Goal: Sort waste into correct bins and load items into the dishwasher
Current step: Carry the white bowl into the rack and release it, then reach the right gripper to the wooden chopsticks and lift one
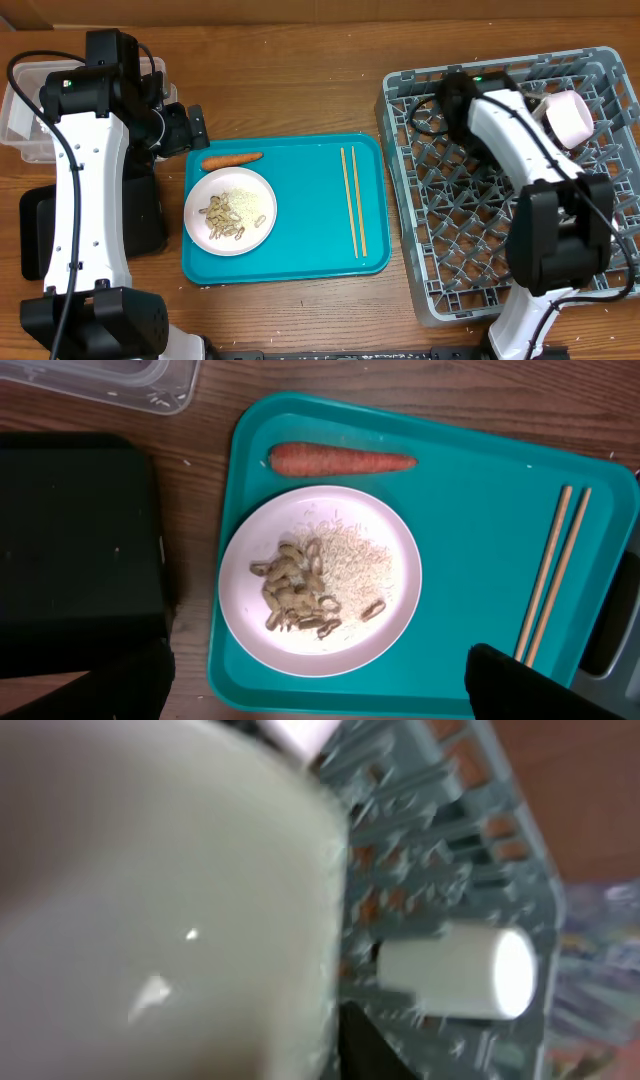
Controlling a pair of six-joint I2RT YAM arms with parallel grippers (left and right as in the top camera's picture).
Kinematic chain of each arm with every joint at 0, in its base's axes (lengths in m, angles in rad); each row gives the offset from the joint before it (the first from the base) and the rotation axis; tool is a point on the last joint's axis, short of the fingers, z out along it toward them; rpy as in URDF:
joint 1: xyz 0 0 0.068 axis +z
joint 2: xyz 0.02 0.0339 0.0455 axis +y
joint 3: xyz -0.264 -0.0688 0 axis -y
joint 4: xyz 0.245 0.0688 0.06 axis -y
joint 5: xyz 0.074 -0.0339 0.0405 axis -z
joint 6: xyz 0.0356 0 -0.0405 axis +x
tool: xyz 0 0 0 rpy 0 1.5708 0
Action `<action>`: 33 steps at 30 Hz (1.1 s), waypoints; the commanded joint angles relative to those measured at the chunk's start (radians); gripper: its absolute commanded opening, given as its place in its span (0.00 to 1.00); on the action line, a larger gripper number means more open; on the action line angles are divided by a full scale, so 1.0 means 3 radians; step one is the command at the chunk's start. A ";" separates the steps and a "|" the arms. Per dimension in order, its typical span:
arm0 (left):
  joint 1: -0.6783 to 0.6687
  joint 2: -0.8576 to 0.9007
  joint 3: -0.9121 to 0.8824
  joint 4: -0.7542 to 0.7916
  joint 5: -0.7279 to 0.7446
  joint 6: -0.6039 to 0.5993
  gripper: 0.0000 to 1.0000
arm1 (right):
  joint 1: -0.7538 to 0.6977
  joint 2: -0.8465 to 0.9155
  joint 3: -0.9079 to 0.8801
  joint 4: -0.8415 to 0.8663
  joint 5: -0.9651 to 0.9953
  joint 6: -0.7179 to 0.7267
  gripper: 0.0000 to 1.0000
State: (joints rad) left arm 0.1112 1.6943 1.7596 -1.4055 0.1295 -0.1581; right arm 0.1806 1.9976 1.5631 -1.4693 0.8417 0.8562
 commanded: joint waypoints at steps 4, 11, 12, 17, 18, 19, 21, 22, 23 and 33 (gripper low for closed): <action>0.0000 -0.0025 0.0033 0.0010 -0.0025 0.0029 0.95 | 0.0281 -0.0085 0.0075 -0.0004 -0.0343 0.0033 0.37; -0.0001 -0.0025 0.0033 -0.0014 -0.0025 0.0029 0.95 | 0.0423 -0.0470 0.0352 0.0005 -0.0460 0.0034 0.83; 0.0000 -0.0025 0.0033 -0.0015 -0.0025 0.0029 0.95 | 0.0423 -0.0526 0.0418 0.0009 -0.0553 -0.0008 0.88; -0.0001 -0.0025 0.0033 -0.0014 -0.0025 0.0029 0.95 | 0.0423 -0.0750 0.0860 0.0332 -0.2009 -0.1310 0.94; 0.0000 -0.0025 0.0033 -0.0014 -0.0025 0.0029 0.95 | 0.0426 -0.0769 0.0912 0.0397 -0.2394 -0.1504 0.94; 0.0000 -0.0025 0.0033 -0.0014 -0.0027 0.0029 0.95 | 0.0429 -0.0783 0.0941 0.0478 -0.2810 -0.1675 0.94; 0.0000 -0.0025 0.0033 -0.0014 -0.0037 0.0031 0.95 | 0.0464 -0.0787 0.0946 0.0589 -0.3342 -0.1846 0.94; 0.0000 -0.0025 0.0033 -0.0013 -0.0056 0.0029 0.96 | 0.0518 -0.0769 0.0938 0.0619 -0.3510 -0.1859 0.94; 0.0000 -0.0025 0.0033 -0.0013 -0.0070 0.0029 0.95 | 0.0565 -0.0754 0.0931 0.0619 -0.3522 -0.1858 0.94; -0.0001 -0.0025 0.0033 -0.0028 -0.0109 0.0028 0.95 | 0.1139 -0.0467 0.0519 0.0950 -0.3445 -0.1802 0.91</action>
State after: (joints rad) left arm 0.1112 1.6943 1.7596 -1.4109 0.1135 -0.1581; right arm 0.4934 1.8187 1.7638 -1.2083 -0.1539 0.3382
